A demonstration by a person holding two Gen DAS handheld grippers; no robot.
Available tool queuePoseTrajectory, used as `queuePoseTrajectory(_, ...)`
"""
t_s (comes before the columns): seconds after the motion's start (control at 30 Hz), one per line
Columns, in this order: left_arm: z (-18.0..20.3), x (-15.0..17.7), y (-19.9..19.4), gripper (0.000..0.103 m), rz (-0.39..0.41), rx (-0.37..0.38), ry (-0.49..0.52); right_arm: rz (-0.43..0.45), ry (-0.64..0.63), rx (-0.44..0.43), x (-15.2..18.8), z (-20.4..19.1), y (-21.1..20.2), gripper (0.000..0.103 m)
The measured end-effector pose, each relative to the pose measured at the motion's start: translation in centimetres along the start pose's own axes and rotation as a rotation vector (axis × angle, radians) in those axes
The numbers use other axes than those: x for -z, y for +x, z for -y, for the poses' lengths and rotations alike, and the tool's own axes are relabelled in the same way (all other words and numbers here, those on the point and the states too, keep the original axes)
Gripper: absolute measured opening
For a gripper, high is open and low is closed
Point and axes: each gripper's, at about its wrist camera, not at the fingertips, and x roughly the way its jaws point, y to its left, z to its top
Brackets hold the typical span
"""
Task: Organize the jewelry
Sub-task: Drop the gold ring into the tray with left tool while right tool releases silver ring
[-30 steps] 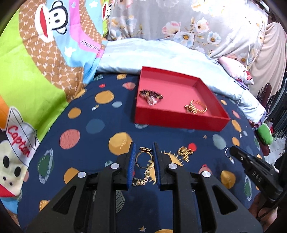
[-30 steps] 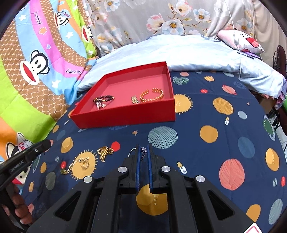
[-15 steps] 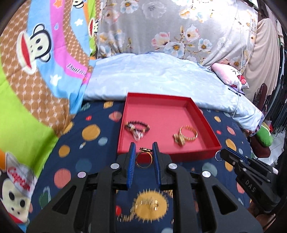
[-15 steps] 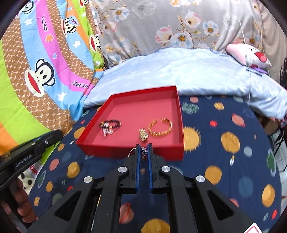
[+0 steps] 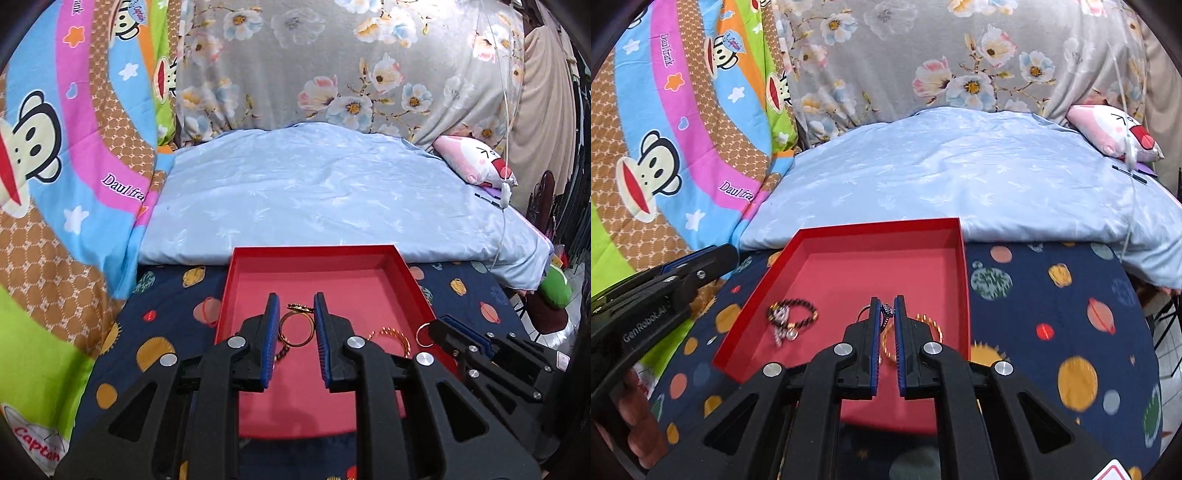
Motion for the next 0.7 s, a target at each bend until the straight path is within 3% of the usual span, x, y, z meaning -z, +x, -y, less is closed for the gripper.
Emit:
queuePoseTrajectory(0.37, -0.1, -0.9, 5.9, 0.018, -0.059, -0.023, -0.010, -0.049, -0.020, 0.000, -1.8, -0.5, 5.4, 0.007)
queuePoseTrajectory(0.7, -0.4, -0.9, 7.9, 0.019, -0.071, -0.026, -0.020, -0.089, -0.022, -0.002, -1.6, -0.6, 7.7, 0.007)
